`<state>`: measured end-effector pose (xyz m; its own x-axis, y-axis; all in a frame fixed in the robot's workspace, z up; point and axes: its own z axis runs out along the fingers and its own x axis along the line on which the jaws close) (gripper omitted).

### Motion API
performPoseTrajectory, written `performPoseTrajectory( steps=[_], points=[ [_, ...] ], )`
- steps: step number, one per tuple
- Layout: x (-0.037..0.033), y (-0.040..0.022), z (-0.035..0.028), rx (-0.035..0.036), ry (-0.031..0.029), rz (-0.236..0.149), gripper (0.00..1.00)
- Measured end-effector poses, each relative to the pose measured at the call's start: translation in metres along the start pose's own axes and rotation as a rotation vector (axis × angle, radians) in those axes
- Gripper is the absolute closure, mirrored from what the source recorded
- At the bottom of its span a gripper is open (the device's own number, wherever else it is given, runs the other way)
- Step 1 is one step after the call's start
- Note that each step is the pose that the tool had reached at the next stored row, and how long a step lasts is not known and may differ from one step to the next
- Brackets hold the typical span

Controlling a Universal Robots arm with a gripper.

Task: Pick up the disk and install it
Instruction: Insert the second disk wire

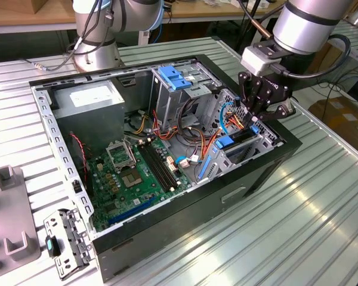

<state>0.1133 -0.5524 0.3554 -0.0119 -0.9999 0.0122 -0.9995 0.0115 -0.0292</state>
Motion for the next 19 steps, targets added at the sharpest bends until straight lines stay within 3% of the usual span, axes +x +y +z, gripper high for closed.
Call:
performPoseTrajectory(
  steps=[2,7,12,19],
  points=[
    [0.0,0.0005,0.0,0.0,0.0,0.0,0.89],
    [0.0002,0.0085,-0.0002,0.0,-0.0005,0.0,0.89],
    [0.0002,0.0101,-0.0008,0.0,-0.0005,0.0,0.89],
    [-0.0018,0.0095,-0.0277,-0.0006,-0.0007,0.0,0.89]
  ],
)
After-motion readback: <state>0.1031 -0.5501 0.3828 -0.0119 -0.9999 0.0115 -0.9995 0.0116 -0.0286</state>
